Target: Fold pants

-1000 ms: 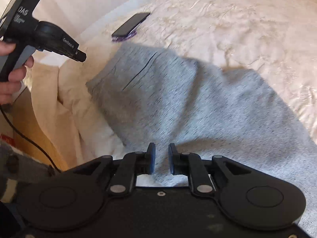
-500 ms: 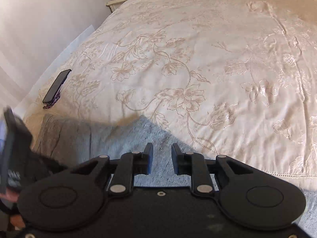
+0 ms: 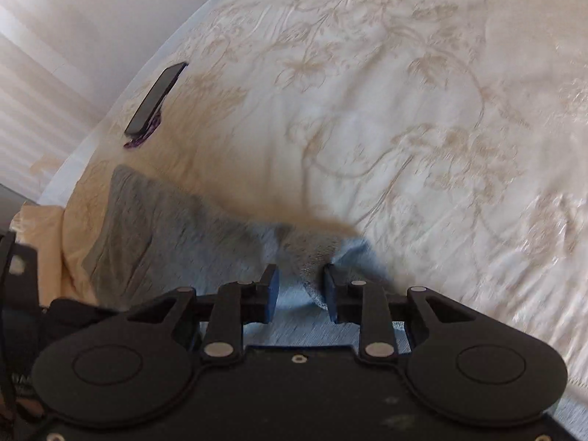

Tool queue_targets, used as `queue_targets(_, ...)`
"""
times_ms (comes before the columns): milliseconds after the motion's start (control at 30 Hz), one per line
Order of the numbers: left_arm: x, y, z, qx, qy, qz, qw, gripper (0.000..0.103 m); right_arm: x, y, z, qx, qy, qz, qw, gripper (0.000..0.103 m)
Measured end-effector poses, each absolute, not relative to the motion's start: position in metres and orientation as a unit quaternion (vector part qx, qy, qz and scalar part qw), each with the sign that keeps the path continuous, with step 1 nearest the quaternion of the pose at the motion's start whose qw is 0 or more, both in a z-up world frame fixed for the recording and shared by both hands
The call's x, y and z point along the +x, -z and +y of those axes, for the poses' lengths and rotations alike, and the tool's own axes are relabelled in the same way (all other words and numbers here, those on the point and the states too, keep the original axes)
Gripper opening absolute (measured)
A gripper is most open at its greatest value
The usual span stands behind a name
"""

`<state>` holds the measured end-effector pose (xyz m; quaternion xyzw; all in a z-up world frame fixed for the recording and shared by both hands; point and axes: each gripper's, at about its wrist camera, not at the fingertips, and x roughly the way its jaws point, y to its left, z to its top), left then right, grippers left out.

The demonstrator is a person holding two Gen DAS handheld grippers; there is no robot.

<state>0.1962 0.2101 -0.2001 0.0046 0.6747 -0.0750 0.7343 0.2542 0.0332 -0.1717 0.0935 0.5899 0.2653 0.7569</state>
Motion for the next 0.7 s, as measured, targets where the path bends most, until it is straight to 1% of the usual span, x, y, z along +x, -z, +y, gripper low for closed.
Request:
queue_targets(67,0.196,0.2,0.21,0.006,0.071,0.675,0.735,0.027,0.236,0.174,0.032,0.101,-0.28,0.608,0.736,0.03)
queue_targets(167,0.194,0.2,0.206,0.021,0.071,0.671,0.738,0.027,0.228,0.166,0.025,0.106,-0.251,0.591,0.759,0.03)
queue_targets(300,0.192,0.198,0.203,0.026,0.072,0.668,0.74,0.027,0.245,0.15,0.014,0.148,-0.21,0.553,0.793,0.03)
queue_targets(467,0.192,0.2,0.209,0.015,0.075,0.669,0.739,0.028,0.273,0.148,0.021,0.122,-0.202,0.549,0.801,0.031)
queue_targets(567,0.197,0.202,0.216,0.012,0.075,0.667,0.741,0.028,0.284,0.163,0.02,0.128,-0.198,0.575,0.783,0.031)
queue_targets(700,0.196,0.202,0.222,0.014,0.075,0.664,0.744,0.028,0.29,0.196,0.025,0.181,-0.214,0.642,0.713,0.031)
